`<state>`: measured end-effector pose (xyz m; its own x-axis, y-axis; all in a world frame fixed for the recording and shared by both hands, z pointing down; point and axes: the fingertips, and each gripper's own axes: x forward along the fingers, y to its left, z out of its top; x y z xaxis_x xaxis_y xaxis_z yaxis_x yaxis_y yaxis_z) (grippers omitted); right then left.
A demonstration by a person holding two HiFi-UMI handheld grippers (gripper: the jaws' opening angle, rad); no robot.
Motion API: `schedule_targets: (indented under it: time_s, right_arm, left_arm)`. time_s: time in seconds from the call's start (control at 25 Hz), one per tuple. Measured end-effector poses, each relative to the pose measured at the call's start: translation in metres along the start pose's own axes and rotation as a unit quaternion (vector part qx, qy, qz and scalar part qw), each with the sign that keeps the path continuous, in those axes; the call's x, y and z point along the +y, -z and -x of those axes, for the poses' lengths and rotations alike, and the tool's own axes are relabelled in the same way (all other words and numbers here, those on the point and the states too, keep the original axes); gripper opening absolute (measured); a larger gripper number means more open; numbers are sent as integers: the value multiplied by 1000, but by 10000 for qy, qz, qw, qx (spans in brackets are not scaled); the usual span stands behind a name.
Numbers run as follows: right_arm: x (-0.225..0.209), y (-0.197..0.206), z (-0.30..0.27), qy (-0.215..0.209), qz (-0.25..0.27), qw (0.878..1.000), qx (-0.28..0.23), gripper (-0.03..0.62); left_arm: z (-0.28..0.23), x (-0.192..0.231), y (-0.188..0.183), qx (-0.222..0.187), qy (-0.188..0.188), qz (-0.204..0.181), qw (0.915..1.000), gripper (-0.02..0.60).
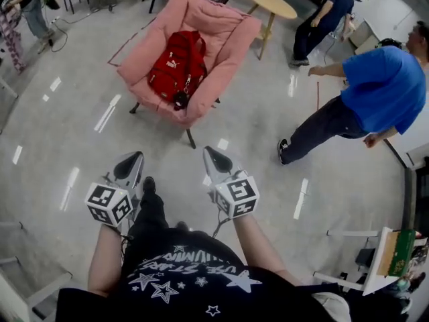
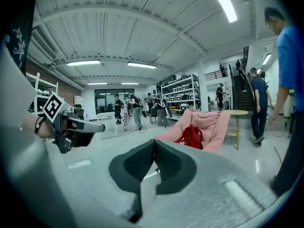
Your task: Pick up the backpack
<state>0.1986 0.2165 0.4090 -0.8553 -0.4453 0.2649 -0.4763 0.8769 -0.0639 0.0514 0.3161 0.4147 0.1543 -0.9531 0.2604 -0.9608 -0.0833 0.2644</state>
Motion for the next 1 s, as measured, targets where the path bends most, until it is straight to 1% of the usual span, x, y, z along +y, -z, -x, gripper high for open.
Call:
schedule_targets:
  time_s: [0.2,0.28,0.4,0.56,0.8,0.88,1.0]
  right_arm:
    - [-30,-11,-64,265,-125,9995,135,-2]
    - [-38,-23,-91,396,-172,9990,137,-1]
    - [-45,-44,-130,472,-197,9986,130,0]
    - [-59,-61,-170,655,-251,9974,192,-1]
    - [-73,-63,-228,836,-487,9947,360,0]
    - [-73,-58,-249,879,-660,9929,462,0]
    - [-67,-50,-273,908,-848,9903,621,0]
  left_arm:
    - [-46,55,-27,29,163,26,9999,8]
    - [-62,82,-40,47,207,85,9997,8]
    - [-85,117,-64,44,289,141,9995,9]
    - [-114,149,-85,123,475,111,9987,8]
    - [-143,197,-97,248,616,139,9977,9]
    - [-149,215,-102,276,633,122,9975,8]
    - [-156,238,-107,299,688,227,9969,9]
